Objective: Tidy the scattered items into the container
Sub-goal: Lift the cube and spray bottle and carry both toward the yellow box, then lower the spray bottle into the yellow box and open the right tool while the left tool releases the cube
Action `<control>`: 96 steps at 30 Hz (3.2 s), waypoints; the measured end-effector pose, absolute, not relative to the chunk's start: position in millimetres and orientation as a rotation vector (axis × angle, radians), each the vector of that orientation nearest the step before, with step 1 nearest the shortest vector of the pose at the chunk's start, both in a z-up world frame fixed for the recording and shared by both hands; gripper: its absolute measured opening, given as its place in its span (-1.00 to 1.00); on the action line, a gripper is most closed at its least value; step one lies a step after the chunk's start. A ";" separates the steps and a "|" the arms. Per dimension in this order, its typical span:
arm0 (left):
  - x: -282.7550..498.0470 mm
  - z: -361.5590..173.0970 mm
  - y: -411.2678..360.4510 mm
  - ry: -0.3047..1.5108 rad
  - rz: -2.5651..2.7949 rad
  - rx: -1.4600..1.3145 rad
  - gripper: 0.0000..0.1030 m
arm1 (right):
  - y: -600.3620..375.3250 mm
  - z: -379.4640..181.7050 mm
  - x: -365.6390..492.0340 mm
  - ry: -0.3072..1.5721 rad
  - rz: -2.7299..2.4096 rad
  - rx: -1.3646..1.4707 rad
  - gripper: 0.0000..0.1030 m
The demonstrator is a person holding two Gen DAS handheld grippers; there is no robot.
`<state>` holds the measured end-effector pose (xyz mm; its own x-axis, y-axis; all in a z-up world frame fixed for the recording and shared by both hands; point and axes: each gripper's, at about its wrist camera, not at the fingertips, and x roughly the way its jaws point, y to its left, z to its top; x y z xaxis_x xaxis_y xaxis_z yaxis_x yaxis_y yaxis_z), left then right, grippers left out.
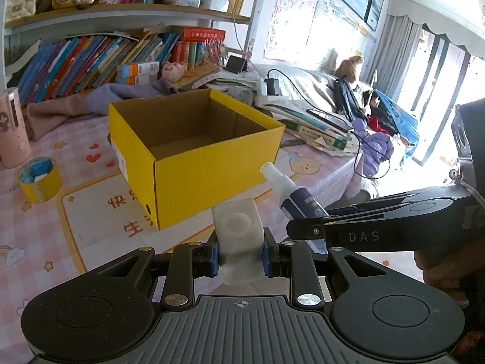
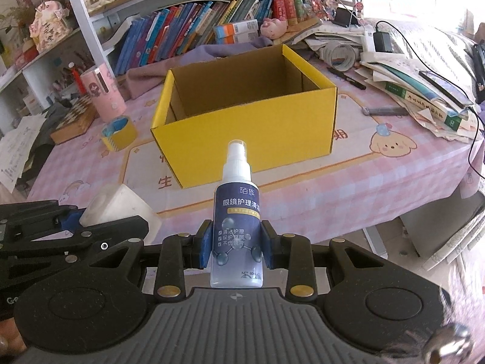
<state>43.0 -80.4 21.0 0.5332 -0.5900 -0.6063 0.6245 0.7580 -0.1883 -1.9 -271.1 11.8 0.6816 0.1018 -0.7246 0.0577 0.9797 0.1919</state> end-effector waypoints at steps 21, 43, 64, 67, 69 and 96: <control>96.9 51.2 -97.5 0.545 -0.717 0.085 -0.53 | -289.8 44.9 61.4 0.689 0.049 0.170 -0.41; 195.8 46.3 -162.6 0.601 -0.522 0.084 -0.52 | -347.8 46.8 215.7 0.704 0.254 0.116 -0.41; 245.8 -7.9 -205.4 0.817 -0.341 0.210 -0.50 | -322.6 -17.4 328.2 0.955 0.560 -0.220 -0.41; 246.5 -10.7 -207.2 0.835 -0.325 0.210 -0.50 | -318.0 -23.0 331.3 0.974 0.577 -0.238 -0.41; 246.1 -12.5 -207.3 0.845 -0.316 0.206 -0.50 | -317.3 -26.1 332.4 0.986 0.581 -0.233 -0.41; 205.9 33.6 -178.0 0.637 -0.223 0.126 0.73 | -322.4 7.9 299.4 0.830 0.523 -0.100 -0.21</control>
<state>205.9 -178.0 33.6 0.7811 -0.1669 -0.6017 0.2442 0.9685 0.0484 299.4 -322.4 7.9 0.5563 0.4042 -0.7260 -0.4807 0.8692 0.1156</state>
